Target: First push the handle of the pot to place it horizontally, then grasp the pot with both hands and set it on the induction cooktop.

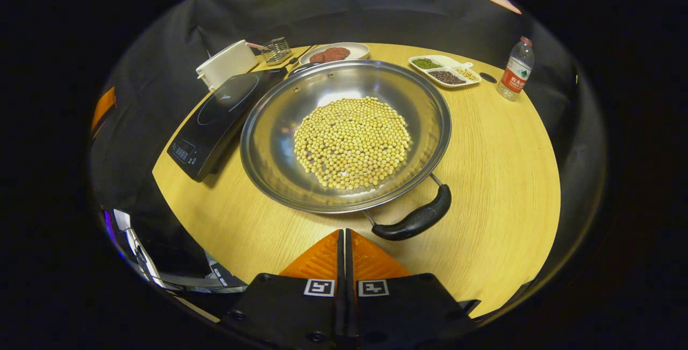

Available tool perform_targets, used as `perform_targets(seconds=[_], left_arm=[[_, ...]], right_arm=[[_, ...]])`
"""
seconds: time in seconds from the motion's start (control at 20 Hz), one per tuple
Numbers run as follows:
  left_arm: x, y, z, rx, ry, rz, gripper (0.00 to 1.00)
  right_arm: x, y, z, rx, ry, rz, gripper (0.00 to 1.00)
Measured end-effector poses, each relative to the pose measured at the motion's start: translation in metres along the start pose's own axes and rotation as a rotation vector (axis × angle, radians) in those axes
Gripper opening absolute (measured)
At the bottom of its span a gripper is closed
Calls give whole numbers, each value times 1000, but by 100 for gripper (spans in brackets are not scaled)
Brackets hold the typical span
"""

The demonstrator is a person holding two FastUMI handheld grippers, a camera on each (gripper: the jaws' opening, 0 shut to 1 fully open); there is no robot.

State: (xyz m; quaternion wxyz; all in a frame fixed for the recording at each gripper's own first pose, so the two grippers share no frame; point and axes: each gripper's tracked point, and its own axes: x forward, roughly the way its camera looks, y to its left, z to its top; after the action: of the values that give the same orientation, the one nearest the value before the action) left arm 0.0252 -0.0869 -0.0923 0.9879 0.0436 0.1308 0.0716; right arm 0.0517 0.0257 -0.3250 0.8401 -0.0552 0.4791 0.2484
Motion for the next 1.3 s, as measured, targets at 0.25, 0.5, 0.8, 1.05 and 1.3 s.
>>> perform_targets(seconds=[0.25, 0.5, 0.8, 1.05, 1.3], left_arm=[[2, -1, -9, -12, 30, 36, 82], [8, -13, -12, -9, 53, 39, 82], [18, -47, -22, -22, 86, 8, 85], [29, -70, -17, -32, 82, -14, 82], [37, -82, -17, -44, 91, -4, 82]], right_arm=[[6, -4, 6, 3, 5, 33, 2], [9, -29, 9, -27, 14, -11, 2], [8, -63, 15, -38, 13, -58, 2], [10, -81, 27, -1, 2, -65, 2], [14, -97, 38, -5, -4, -65, 2]])
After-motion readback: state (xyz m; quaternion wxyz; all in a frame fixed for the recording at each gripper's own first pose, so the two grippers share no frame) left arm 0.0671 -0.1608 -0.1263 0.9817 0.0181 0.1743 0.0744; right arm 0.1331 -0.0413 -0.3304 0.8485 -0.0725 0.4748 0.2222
